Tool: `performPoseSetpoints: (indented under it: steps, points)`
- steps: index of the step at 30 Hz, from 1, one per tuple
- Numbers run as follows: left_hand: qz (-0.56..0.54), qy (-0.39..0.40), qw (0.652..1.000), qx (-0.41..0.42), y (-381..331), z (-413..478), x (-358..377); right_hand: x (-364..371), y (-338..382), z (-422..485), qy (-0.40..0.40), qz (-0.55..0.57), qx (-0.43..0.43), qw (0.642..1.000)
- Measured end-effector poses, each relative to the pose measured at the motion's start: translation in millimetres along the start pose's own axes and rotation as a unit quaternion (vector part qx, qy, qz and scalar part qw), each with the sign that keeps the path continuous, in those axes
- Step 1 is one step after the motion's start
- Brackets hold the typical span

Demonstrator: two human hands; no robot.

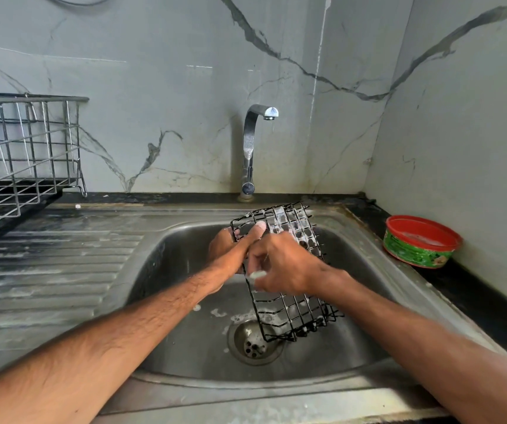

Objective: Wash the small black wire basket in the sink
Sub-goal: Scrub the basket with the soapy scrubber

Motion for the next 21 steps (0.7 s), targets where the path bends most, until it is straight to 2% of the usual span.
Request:
performPoseSetpoints:
  steps: [4, 8, 15, 17, 21]
  points:
    - [-0.002, 0.007, 1.000, 0.003, 3, 4, 2, -14, -11, -1, -0.010, -0.016, 0.007, 1.000]
    - [-0.048, 0.021, 0.999, -0.012, 2, 0, 5, -39, -54, -9, -0.036, -0.037, 0.064, 0.997]
    - [-0.059, 0.038, 0.997, 0.012, -10, -6, 9, -84, -112, -20, -0.152, -0.129, 0.154, 0.968]
    - [-0.059, 0.043, 0.997, 0.017, -10, -5, 10, -90, -110, -20, -0.183, -0.113, 0.156, 0.964]
    - [-0.053, 0.042, 0.998, 0.021, -9, -3, 10, -86, -83, -14, -0.216, -0.038, 0.104, 0.970]
Point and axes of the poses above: each hand's wrist, its own z-axis towards the middle knuckle, its own x-axis out of the palm, y = z × x, the point moved 8 cm from there along z, towards the middle knuckle, and after that the axes turned 2 degrees about -z, right-handed, at the moved point
